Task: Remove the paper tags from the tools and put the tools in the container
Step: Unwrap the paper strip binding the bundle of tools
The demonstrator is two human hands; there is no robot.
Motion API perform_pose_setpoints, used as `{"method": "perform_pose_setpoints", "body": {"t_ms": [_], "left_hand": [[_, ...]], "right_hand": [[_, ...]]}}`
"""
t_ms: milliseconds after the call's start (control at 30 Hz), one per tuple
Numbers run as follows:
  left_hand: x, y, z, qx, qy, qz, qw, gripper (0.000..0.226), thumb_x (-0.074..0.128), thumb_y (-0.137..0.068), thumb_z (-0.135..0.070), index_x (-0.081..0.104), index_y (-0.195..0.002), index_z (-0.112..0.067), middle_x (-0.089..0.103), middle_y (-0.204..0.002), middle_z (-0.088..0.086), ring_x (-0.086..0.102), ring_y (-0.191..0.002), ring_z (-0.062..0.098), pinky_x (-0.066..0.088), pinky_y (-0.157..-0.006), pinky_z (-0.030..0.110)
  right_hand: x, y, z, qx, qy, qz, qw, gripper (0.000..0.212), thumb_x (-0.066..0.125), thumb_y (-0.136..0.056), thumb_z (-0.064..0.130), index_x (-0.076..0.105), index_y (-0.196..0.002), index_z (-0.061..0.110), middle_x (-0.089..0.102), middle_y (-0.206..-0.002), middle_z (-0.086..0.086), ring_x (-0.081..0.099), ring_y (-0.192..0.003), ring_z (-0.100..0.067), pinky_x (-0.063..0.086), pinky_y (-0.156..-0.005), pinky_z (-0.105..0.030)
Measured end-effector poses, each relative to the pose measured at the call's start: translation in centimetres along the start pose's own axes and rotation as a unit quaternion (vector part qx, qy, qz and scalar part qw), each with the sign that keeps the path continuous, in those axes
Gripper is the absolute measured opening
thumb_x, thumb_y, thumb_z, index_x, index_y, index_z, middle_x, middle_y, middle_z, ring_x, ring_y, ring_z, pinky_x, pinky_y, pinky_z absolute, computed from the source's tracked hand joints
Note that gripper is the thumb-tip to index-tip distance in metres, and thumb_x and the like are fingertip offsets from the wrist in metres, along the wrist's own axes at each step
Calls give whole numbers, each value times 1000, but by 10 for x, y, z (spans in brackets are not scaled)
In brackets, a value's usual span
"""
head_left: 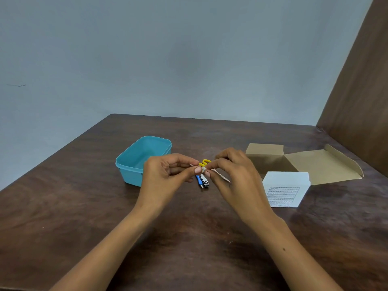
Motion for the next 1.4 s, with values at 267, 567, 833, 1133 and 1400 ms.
{"method": "perform_pose_setpoints", "body": {"t_ms": [267,567,833,1133,1400], "left_hand": [[0,-1,0,-1,9,14,1000,8,74,-75,-5,73,-83,-6,76,-78,3,73,-73,15,57,-60,21],[-5,-4,-2,-21,62,24,998,13,73,-69,-10,73,-82,-6,75,-75,6,73,-69,20,56,-57,21],[-1,-1,-5,-1,14,78,997,14,75,-68,-10,74,-82,-9,76,-76,1,72,-71,14,57,-62,20],[-3,-3,-6,-40,107,78,990,14,71,-67,-7,75,-79,-12,75,-71,1,70,-68,8,54,-58,18],[3,-2,-6,-52,132,116,983,25,70,-71,-7,74,-95,-13,76,-88,8,72,-88,20,56,-73,23]], "right_hand": [[5,-2,4,-46,58,37,997,14,58,-84,21,68,-83,12,61,-87,-3,54,-77,-21,39,-58,-29],[7,-2,-8,18,-53,108,993,19,56,-84,32,69,-83,18,56,-89,7,52,-85,-12,36,-61,-26],[11,1,-14,95,-233,195,948,6,69,-86,18,74,-86,16,64,-85,4,60,-78,-9,46,-70,-25],[12,12,-11,245,-432,320,807,12,62,-89,16,71,-90,9,65,-77,4,58,-76,-7,46,-76,-25],[18,16,-9,346,-542,291,709,32,70,-69,16,68,-97,0,67,-89,-8,62,-78,-11,52,-70,-20]]}}
Point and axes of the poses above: each hand's wrist, its own y-axis away from the middle knuckle, its own x-axis out of the palm, z = x × y, the point moved 5 cm from there along -y, towards the middle knuckle
